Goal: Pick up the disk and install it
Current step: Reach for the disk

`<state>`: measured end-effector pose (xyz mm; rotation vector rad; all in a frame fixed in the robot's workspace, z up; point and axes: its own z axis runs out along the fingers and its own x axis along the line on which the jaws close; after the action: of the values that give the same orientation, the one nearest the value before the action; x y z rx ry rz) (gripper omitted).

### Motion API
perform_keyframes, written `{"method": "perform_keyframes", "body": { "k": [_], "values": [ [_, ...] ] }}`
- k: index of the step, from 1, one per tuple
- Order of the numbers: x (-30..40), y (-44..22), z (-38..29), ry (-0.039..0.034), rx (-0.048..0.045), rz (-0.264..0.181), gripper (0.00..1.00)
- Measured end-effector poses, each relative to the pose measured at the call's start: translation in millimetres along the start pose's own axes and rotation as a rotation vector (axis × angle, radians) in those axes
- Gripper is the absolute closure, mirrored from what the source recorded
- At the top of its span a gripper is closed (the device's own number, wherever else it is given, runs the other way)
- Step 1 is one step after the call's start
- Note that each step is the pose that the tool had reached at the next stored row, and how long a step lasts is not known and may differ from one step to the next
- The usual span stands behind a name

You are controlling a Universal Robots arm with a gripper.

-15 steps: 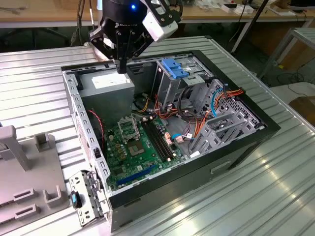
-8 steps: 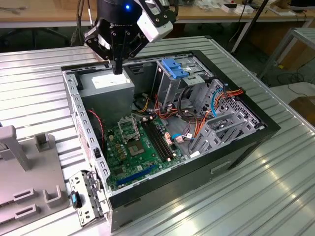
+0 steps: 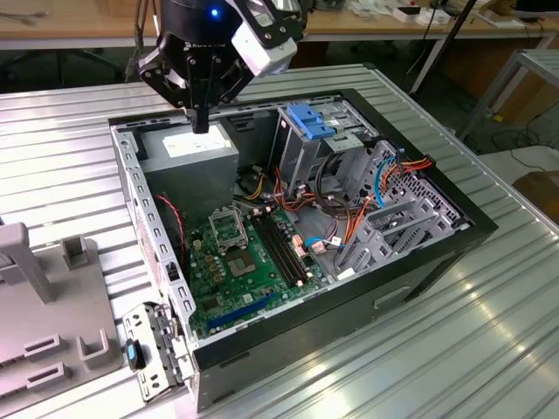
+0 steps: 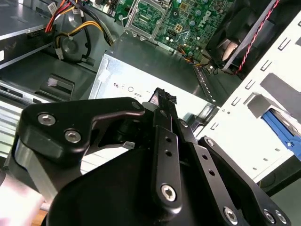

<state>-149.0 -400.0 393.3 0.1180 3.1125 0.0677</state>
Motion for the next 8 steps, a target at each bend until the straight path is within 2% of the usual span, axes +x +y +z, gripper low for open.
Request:
{"method": "perform_keyframes", "body": {
  "k": [4, 8],
  "values": [
    [3.7, -0.4, -0.1, 0.0000, 0.0000, 0.000, 0.89],
    [11.8, -1.3, -0.4, 0.0000, 0.0001, 0.000, 0.89]
  ]
}}
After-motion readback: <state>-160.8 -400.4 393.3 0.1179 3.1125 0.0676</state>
